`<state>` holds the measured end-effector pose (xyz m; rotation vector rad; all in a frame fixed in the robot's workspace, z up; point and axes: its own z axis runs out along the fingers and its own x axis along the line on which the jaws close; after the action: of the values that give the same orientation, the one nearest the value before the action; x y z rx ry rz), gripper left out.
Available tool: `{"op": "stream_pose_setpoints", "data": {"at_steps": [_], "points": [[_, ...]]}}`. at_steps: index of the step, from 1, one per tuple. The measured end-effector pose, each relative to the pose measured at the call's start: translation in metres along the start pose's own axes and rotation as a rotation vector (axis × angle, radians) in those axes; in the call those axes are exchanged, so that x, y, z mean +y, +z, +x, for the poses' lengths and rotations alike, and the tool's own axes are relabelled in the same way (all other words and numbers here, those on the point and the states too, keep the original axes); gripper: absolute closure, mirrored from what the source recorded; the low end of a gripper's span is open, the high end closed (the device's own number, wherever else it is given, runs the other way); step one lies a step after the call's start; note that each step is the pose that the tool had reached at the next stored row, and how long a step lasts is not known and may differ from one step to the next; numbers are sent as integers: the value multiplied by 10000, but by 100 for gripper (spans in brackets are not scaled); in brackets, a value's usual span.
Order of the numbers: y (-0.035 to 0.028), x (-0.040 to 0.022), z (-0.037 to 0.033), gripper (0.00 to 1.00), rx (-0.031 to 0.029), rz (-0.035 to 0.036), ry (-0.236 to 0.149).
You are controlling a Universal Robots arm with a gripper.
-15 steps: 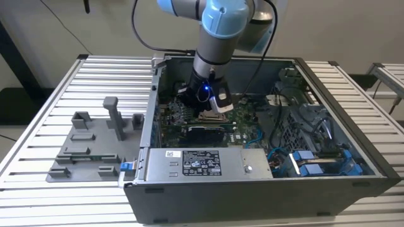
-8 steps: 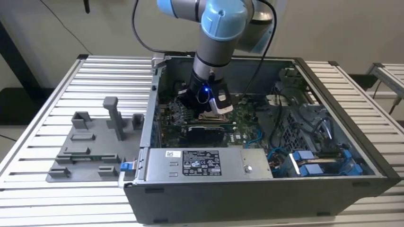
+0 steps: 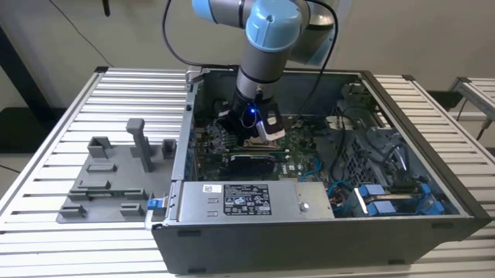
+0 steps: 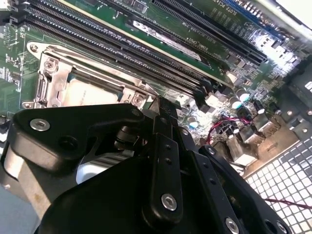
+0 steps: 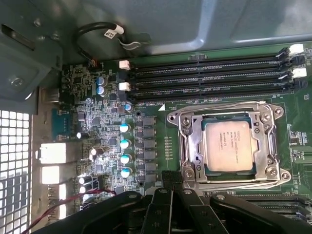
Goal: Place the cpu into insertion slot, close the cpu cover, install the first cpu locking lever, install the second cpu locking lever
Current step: 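Install the second cpu locking lever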
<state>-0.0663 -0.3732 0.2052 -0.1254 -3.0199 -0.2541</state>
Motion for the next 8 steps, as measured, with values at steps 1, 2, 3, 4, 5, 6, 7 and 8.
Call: {"op": "stream_pose_setpoints", "data": {"at_steps": [1,2,3,4,5,6,7,8], "points": [[6,2,0,89,-9,-1,-1],[12,4,0,89,-19,-2,-3],[19,6,-1,89,-29,-2,-5],[24,8,-1,89,-37,-3,-7],[31,11,-2,89,-47,-10,-9],[34,11,-2,89,-50,-9,-11],[34,10,2,89,-50,-6,-9],[34,10,2,89,-49,-5,-9]]}}
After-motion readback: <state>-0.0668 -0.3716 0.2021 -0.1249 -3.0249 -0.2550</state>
